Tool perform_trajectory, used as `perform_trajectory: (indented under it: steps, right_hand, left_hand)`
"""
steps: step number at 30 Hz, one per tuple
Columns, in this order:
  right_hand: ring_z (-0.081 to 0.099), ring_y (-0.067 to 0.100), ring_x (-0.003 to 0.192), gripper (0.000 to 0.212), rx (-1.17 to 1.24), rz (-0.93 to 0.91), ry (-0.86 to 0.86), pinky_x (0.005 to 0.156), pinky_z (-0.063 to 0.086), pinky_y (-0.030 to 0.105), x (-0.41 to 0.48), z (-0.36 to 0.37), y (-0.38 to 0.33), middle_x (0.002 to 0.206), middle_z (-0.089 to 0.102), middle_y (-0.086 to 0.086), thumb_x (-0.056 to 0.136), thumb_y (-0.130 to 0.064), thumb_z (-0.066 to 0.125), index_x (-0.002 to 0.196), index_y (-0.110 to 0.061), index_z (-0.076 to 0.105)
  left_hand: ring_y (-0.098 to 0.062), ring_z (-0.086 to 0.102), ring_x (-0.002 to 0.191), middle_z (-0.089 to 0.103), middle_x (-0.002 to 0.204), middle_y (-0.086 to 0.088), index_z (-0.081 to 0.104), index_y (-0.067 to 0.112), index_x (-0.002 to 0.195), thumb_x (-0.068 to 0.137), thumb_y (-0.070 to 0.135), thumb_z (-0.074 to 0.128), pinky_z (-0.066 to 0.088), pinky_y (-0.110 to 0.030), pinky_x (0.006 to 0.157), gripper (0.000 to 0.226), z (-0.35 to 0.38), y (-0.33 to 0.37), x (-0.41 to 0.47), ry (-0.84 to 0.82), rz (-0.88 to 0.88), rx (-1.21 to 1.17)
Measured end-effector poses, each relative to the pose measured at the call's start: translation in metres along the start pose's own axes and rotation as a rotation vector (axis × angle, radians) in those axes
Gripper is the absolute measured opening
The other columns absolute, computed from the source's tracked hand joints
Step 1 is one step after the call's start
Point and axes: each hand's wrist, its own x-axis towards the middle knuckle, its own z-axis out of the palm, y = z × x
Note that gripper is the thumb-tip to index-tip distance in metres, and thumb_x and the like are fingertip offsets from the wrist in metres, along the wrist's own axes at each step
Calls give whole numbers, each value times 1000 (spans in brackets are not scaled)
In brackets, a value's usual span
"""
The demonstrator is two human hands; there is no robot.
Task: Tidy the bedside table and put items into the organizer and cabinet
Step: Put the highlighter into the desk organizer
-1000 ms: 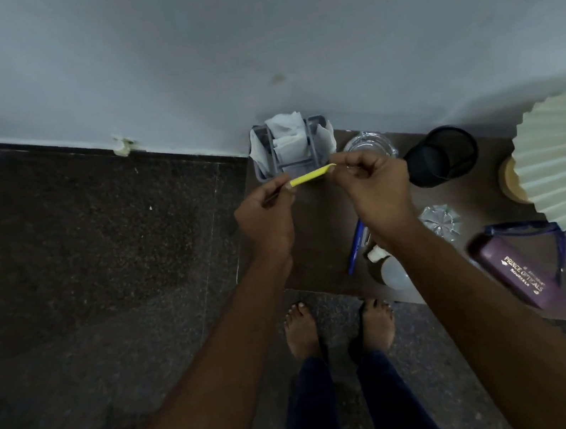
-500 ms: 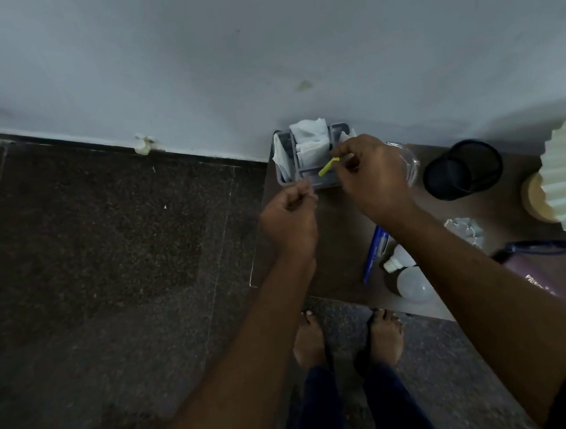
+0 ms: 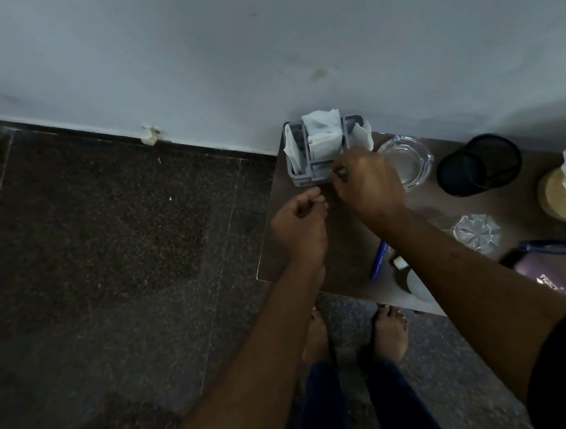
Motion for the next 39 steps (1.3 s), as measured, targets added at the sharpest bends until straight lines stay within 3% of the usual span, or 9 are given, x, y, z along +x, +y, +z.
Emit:
perform_trajectory:
  steps: [10,16,24,30,36,39]
  right_hand:
    - [61,31,102,24,-57,-38,-56,77,55,46,5,-7,0,119,57,11,97,-16,52,110,-4,68]
    - [62,26,95,18,160,-25,70,80,53,44,-4,-15,2,110,62,11,92,-7,60,105,-3,70]
    - [65,13,80,11,444,192,226,75,56,37,-48,-20,4,92,71,2,90,-17,67,98,-12,74]
    - [68,9,75,5,514,356,237,73,56,27,-96,-9,16,85,73,-4,89,-17,70,93,-19,74]
    - [69,14,80,9,523,538,259,77,58,29,-136,13,21,90,74,2,88,-12,73,97,-13,75]
    - [70,15,80,10,519,620,275,78,60,39,-145,18,25,91,74,3,89,-11,71,98,-9,74]
  left_hand:
    - [-18,74,99,77,102,-5,75,9,111,90,0,67,60,-36,93,24,0,1,2,-21,-4,1]
    - [-22,73,103,76,106,-9,74,5,114,90,-2,66,58,-40,97,26,8,8,-1,-48,18,11]
    - [-23,72,105,77,107,-10,75,5,112,90,0,68,57,-43,98,24,15,6,-10,-86,30,49]
    - [-20,73,102,78,104,-6,77,9,109,88,3,71,58,-43,97,22,10,-27,-16,-95,14,196]
    - [-21,73,101,77,106,-7,76,9,110,88,4,71,58,-41,95,23,0,-58,-30,-116,12,361]
    - [-18,72,101,77,107,-7,76,8,111,88,3,70,59,-38,95,24,-1,-67,-34,-129,32,438]
